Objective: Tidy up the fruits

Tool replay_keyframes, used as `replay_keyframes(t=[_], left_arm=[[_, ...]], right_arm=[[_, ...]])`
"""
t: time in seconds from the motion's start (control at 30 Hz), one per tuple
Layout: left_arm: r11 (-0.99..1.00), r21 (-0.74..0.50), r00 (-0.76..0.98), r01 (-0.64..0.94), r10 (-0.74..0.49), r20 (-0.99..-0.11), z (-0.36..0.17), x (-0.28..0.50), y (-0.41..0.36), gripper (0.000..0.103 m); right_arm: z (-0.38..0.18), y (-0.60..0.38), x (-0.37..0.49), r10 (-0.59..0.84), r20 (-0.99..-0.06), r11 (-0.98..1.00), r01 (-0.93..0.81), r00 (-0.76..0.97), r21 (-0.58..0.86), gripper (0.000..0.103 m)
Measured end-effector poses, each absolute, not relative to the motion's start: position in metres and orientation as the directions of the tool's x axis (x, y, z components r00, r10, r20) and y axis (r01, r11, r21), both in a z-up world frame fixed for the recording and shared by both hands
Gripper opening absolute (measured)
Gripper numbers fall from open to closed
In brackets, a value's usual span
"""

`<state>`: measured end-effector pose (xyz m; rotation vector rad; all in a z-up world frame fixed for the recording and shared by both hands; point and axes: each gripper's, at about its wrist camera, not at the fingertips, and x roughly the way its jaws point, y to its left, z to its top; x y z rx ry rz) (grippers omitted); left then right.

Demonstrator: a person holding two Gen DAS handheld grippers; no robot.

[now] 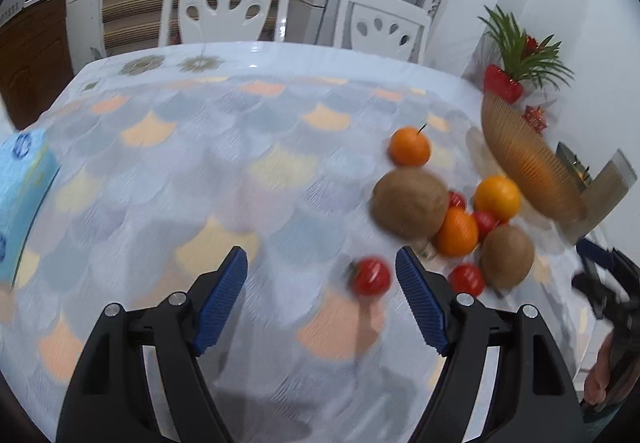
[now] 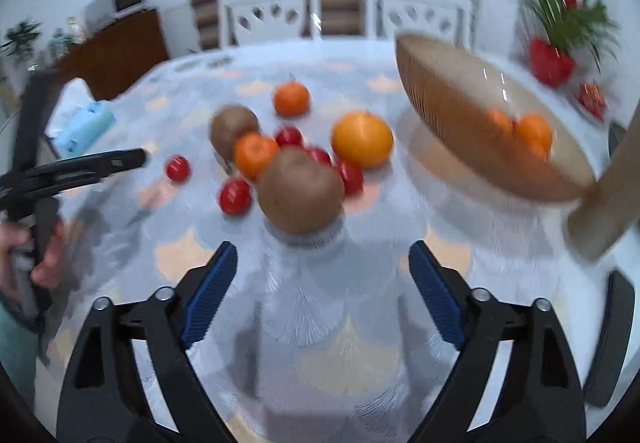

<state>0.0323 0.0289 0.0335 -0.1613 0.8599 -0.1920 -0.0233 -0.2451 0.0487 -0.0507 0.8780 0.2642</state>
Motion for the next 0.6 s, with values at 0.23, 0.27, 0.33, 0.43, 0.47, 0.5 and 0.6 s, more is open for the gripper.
replay_keyframes(t=[0.23, 0.27, 0.33, 0.43, 0.47, 0.5, 0.6], left_arm=[[0.979, -0.200, 0.656, 0.038, -0.175, -0.734, 0.020, 0.016, 0.035, 0.079], [0.983, -0.182, 0.660, 0.023, -0.152, -0.735, 0.015, 0.015, 0.035, 0.079], [0.984, -0.181, 0.656, 0.004, -0.139, -0.742, 0.012, 0.014, 0.037, 0.080], [0.985, -0.170, 0.686, 0.024, -0.140, -0.714, 0.017, 0.009, 0.035, 0.088], [0.986, -0.163, 0.692, 0.026, -0.135, -0.709, 0.018, 0.008, 0.034, 0.088], [0.987, -0.156, 0.694, 0.026, -0.130, -0.708, 0.018, 0.007, 0.033, 0.088], [0.989, -0.142, 0.696, 0.032, -0.124, -0.708, 0.019, 0.007, 0.030, 0.088]], right_arm=[[0.018, -0.226, 0.009, 0.194, -0.839, 0.972, -0.216, 0.508, 0.094, 0.100], [0.015, -0.223, 0.014, 0.172, -0.841, 0.976, -0.202, 0.512, 0.076, 0.100], [0.009, -0.216, 0.020, 0.114, -0.847, 0.980, -0.197, 0.518, 0.011, 0.100], [0.008, -0.209, 0.020, 0.083, -0.832, 0.978, -0.206, 0.549, -0.038, 0.100], [0.007, -0.212, 0.018, 0.095, -0.826, 0.979, -0.203, 0.556, -0.024, 0.100], [0.006, -0.215, 0.016, 0.116, -0.823, 0.978, -0.206, 0.557, -0.002, 0.100], [0.004, -0.217, 0.010, 0.127, -0.811, 0.976, -0.219, 0.571, -0.002, 0.100]])
